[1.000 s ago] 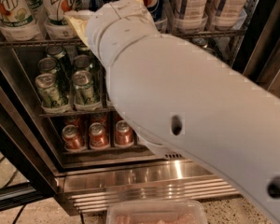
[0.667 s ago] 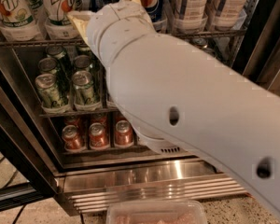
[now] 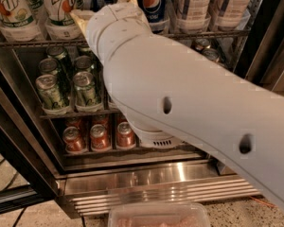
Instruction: Pick pepsi can from top shelf of fridge
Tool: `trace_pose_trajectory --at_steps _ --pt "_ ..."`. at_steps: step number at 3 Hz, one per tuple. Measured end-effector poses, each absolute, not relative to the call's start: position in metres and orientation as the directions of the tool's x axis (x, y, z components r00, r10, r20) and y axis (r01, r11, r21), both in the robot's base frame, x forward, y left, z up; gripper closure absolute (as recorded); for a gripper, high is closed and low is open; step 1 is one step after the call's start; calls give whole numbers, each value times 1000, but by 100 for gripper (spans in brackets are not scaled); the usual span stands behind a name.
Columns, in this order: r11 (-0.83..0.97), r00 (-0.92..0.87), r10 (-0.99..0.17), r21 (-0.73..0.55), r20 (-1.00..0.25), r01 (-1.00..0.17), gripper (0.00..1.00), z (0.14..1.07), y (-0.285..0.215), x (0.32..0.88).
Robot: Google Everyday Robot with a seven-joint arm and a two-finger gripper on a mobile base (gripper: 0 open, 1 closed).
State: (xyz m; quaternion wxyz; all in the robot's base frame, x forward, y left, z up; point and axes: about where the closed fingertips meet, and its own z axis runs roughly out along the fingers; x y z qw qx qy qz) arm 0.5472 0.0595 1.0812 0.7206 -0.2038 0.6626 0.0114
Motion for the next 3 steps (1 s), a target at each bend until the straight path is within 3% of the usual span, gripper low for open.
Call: trace_pose_trajectory --at_steps 3 --pt "929 122 -253 -276 -960 -247 44 1072 55 566"
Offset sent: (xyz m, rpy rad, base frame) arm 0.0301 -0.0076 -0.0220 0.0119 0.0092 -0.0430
